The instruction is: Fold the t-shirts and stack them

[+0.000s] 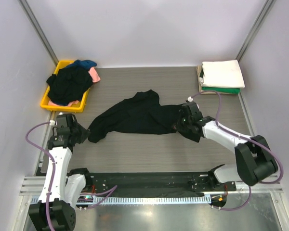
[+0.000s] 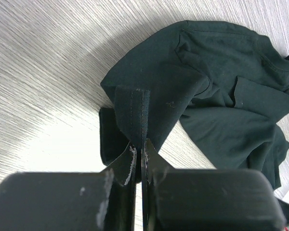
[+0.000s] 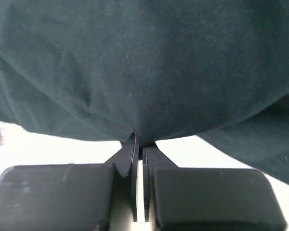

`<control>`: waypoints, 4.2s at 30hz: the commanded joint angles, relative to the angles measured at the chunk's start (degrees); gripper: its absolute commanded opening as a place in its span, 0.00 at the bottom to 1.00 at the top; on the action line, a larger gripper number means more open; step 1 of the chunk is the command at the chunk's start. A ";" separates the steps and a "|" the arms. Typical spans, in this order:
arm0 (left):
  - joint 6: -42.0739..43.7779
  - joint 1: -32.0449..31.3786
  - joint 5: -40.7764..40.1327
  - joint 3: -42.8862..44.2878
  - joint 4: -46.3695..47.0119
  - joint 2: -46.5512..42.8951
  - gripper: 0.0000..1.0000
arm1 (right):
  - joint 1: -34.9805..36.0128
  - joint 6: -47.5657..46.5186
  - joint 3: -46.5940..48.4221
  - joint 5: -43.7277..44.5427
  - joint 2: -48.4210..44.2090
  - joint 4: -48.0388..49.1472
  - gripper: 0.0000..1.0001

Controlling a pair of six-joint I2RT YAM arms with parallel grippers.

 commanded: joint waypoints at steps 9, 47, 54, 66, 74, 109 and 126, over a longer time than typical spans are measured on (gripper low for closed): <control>2.17 0.16 -1.22 10.98 -8.16 -5.10 0.00 | 0.21 -3.71 11.52 8.16 -22.60 -19.68 0.01; 15.17 -7.05 -1.05 62.29 -14.27 21.00 0.04 | 0.21 -13.12 31.99 20.67 -26.14 -35.28 0.64; 17.81 -7.05 4.31 48.44 -10.56 40.40 0.00 | 0.03 -8.82 19.21 19.33 -17.68 -33.08 0.97; 21.50 -10.12 -1.30 44.14 -7.31 37.97 0.00 | -14.18 -8.03 -0.04 9.18 -21.21 -25.70 0.99; 18.61 -10.04 4.31 34.04 -3.09 29.00 0.00 | -32.82 -4.77 -9.81 0.00 -21.48 -12.77 0.88; 11.39 -10.04 -1.92 58.18 -7.56 5.45 0.00 | -33.19 -10.83 49.49 4.04 -37.19 -31.66 0.01; 13.41 -12.14 -8.51 58.05 -11.78 -9.50 0.00 | -20.36 -5.13 24.92 16.52 -58.92 -34.92 0.01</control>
